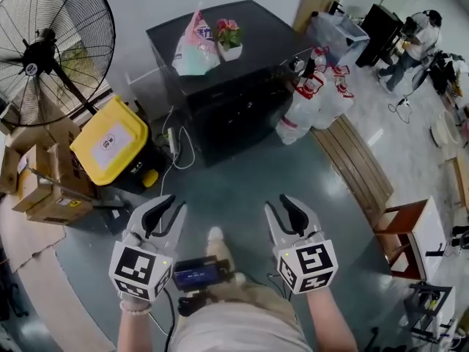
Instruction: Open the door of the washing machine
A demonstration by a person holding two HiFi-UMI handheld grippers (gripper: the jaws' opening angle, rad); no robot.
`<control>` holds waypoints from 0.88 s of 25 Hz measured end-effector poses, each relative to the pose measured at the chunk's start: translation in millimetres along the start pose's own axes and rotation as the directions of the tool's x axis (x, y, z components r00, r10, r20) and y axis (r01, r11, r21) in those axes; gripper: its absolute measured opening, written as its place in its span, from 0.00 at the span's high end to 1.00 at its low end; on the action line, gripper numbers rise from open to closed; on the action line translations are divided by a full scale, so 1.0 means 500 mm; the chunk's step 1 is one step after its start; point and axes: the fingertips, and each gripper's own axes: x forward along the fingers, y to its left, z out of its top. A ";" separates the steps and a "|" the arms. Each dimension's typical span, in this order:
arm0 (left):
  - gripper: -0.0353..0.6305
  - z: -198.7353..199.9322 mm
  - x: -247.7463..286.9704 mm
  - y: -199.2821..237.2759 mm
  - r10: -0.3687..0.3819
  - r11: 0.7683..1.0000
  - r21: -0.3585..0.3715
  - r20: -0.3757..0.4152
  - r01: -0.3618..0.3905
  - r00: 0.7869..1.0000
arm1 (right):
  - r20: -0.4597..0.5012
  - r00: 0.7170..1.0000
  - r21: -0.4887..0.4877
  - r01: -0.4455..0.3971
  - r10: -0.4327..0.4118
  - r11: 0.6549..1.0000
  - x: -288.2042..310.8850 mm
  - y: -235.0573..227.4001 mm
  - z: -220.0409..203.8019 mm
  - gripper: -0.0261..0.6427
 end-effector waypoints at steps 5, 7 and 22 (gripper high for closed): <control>0.83 0.016 0.052 0.046 -0.034 0.999 0.010 -0.010 0.034 0.999 | -0.019 1.000 0.012 0.025 -0.024 1.000 0.054 -0.013 0.024 0.78; 0.83 0.020 0.075 0.063 -0.052 0.999 0.010 -0.011 0.052 0.999 | -0.021 0.998 0.040 0.052 -0.052 0.998 0.073 -0.029 0.032 0.78; 0.83 0.007 0.192 0.187 -0.104 0.995 -0.007 -0.033 0.104 0.994 | -0.076 0.993 0.038 0.088 -0.085 0.995 0.234 -0.059 0.056 0.78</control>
